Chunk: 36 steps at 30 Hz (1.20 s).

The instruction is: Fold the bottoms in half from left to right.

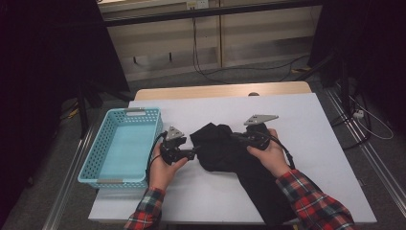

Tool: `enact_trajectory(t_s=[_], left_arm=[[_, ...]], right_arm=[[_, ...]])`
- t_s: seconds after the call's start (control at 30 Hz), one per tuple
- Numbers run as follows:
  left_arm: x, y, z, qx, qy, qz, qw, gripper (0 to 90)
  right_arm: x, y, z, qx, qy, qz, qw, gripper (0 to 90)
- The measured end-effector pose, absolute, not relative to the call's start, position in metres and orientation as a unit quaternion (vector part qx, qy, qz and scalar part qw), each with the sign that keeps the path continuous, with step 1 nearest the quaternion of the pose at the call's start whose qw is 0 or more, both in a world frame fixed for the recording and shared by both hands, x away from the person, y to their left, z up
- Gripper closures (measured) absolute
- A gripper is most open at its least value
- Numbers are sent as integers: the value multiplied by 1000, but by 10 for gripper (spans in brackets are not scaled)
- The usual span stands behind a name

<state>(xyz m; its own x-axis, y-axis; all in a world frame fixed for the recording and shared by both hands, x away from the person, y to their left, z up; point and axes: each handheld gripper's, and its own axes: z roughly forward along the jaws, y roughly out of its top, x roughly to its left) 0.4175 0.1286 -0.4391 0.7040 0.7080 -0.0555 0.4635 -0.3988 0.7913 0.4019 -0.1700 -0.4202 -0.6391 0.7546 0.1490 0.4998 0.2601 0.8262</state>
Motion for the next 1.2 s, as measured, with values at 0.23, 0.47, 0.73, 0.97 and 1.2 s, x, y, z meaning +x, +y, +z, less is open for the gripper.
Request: enact_trajectory(t_s=[0.23, 0.47, 0.73, 0.97, 1.2], left_arm=[[436, 121, -445, 836, 342, 159, 399, 430], [442, 104, -445, 843, 305, 167, 411, 482], [451, 92, -458, 848, 322, 134, 399, 521], [463, 97, -446, 857, 337, 110, 374, 803], [468, 122, -431, 833, 381, 119, 384, 899]], right_arm=[[401, -181, -419, 423, 770, 458, 136, 861], [402, -186, -424, 439, 759, 466, 122, 861], [403, -193, -420, 451, 741, 482, 123, 863], [403, -195, -422, 449, 747, 474, 125, 863], [404, -202, -429, 460, 748, 462, 123, 864]])
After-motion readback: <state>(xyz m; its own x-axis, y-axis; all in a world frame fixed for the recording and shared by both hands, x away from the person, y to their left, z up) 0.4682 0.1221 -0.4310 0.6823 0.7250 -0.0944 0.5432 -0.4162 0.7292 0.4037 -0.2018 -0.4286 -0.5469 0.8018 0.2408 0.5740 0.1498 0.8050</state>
